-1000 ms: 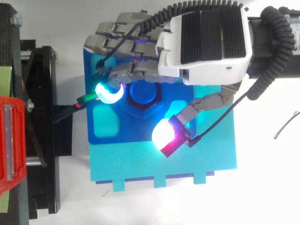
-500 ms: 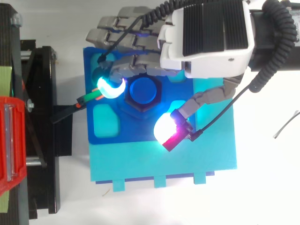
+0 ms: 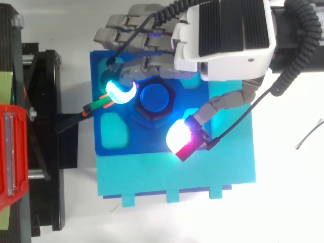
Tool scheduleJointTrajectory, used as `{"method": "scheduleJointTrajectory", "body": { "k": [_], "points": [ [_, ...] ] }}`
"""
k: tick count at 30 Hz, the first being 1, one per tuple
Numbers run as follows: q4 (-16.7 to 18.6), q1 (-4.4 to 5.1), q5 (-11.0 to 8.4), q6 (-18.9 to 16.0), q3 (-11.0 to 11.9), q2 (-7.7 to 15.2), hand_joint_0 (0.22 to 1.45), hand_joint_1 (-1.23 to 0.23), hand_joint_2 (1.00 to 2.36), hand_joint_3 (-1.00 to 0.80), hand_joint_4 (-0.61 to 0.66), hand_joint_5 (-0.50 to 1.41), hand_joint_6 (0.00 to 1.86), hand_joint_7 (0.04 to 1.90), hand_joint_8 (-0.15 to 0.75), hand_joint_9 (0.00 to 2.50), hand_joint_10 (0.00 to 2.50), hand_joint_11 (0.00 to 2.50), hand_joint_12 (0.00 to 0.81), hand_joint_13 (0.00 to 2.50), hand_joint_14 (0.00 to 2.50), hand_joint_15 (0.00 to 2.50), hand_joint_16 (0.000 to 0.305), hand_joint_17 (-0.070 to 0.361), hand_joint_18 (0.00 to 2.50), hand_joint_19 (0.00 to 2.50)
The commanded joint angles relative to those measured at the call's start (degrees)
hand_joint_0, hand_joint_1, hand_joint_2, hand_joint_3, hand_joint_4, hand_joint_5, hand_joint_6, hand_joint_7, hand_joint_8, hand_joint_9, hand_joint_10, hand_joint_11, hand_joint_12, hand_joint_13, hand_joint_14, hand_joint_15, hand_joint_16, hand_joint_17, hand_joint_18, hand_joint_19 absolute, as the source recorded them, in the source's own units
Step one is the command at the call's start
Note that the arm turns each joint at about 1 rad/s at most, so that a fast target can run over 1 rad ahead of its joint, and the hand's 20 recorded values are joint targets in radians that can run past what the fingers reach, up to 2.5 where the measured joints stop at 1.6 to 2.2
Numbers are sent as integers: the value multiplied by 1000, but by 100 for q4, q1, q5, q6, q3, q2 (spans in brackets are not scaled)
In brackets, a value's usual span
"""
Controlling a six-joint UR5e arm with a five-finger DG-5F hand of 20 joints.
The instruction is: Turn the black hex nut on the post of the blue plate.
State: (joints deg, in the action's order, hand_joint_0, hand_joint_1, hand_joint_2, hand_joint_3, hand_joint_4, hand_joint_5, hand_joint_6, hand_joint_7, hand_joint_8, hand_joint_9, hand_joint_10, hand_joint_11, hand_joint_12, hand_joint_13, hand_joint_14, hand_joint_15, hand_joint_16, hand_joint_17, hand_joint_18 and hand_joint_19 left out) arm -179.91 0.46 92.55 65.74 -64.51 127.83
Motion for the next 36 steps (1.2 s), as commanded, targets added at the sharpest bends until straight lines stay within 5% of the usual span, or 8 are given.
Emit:
{"method": "scheduleJointTrajectory", "body": {
  "k": [1, 36],
  "points": [
    [0, -11, 0, 1, 0, 5, 381, -676, 1000, -500, 176, -271, 502, 731, 179, 0, 0, 0, 334, 0, 0, 0, 47, 107, 0, 40],
    [-53, -29, 35, 9, 0, -4, 461, -790, 1000, -500, 149, -274, 502, 721, 145, 0, 0, 0, 300, 0, 0, 0, 40, 91, 0, 57]
  ]
}}
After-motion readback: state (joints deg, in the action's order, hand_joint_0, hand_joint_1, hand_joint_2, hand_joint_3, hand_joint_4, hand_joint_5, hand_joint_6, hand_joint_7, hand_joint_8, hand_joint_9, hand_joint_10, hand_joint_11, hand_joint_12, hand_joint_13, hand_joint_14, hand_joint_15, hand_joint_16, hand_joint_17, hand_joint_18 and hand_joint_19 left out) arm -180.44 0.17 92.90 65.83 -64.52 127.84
